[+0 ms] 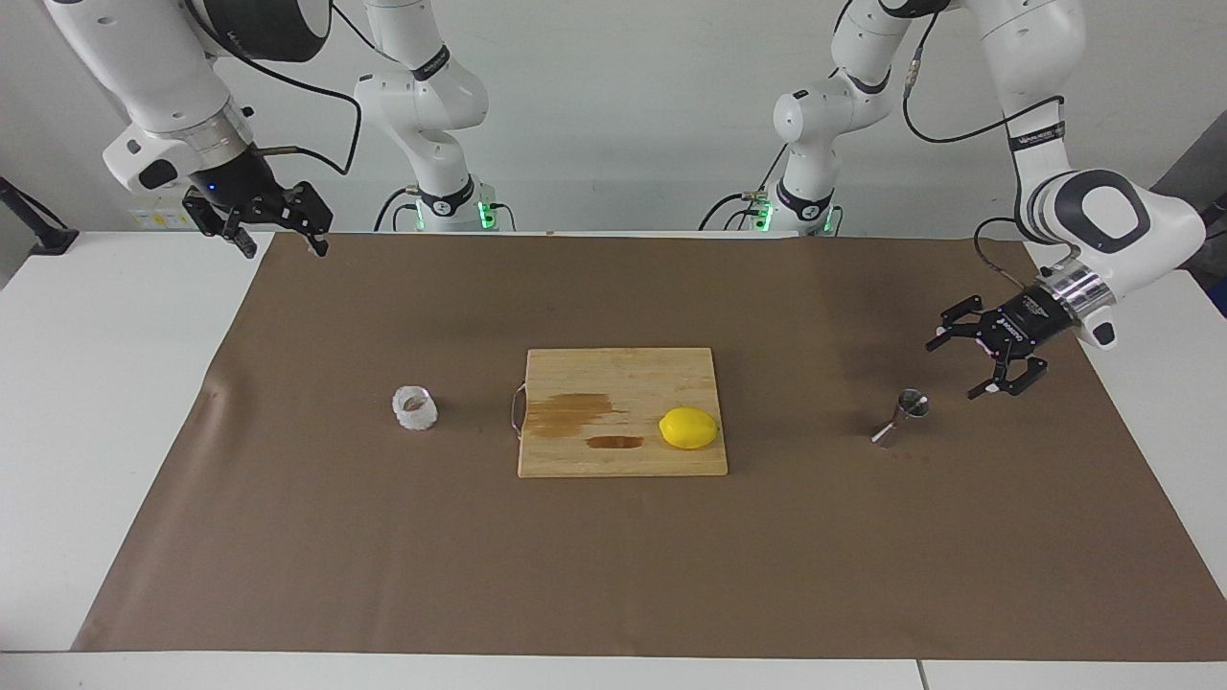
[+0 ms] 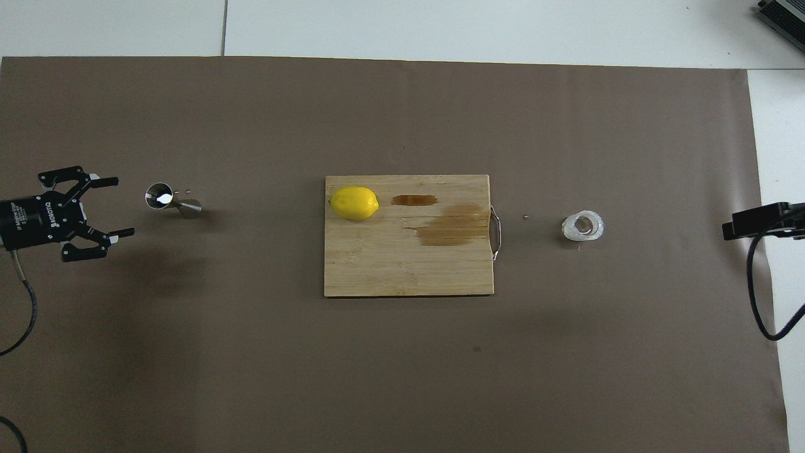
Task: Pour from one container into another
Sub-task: 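Reach the left gripper toward the small metal jigger, then close the left gripper around the metal jigger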
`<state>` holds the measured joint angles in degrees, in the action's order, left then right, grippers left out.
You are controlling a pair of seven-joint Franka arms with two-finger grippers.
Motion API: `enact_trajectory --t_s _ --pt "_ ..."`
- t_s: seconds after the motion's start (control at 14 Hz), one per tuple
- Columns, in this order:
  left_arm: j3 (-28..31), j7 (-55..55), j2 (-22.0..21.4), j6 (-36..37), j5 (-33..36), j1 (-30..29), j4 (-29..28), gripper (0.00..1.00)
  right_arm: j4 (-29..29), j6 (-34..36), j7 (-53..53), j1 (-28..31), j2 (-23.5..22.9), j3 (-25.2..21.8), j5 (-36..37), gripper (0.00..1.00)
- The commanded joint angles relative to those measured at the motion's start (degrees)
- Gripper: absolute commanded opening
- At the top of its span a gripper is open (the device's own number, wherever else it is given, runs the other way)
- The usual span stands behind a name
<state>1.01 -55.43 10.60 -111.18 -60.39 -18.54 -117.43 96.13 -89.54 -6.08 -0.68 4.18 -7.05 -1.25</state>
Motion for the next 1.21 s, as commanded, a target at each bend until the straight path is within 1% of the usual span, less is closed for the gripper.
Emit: enact_trajectory --t_s 0.0,0.14,0.36,0.57,0.93,1.14 --pt "-0.5 0.4 0.8 -1.8 -2.1 0.0 -1.0 1.0 -0.2 1.1 0.7 0.8 0.3 0.7 0.0 1.0" --pt "-0.6 2.6 0.8 -1.9 -2.3 0.7 -1.7 1.0 -0.2 1.1 0.7 0.8 0.3 0.7 0.0 1.0" --pt "-0.6 5.3 0.7 -3.0 -5.5 1.8 -4.0 1.0 -0.2 1.1 0.7 0.8 0.3 0.7 0.0 1.0" --pt "-0.6 5.5 0.6 -4.9 -7.6 3.2 -5.4 1.0 -0.2 1.1 0.7 0.8 0.3 0.7 0.0 1.0" --pt "-0.7 5.8 0.4 -5.5 -10.1 3.9 -6.1 1.0 -0.2 1.1 0.7 0.8 0.3 0.7 0.0 1.0" --pt "-0.7 7.9 0.2 -6.1 -11.9 4.0 -7.0 1.0 -0.2 1.1 0.7 0.8 0.3 0.7 0.0 1.0"
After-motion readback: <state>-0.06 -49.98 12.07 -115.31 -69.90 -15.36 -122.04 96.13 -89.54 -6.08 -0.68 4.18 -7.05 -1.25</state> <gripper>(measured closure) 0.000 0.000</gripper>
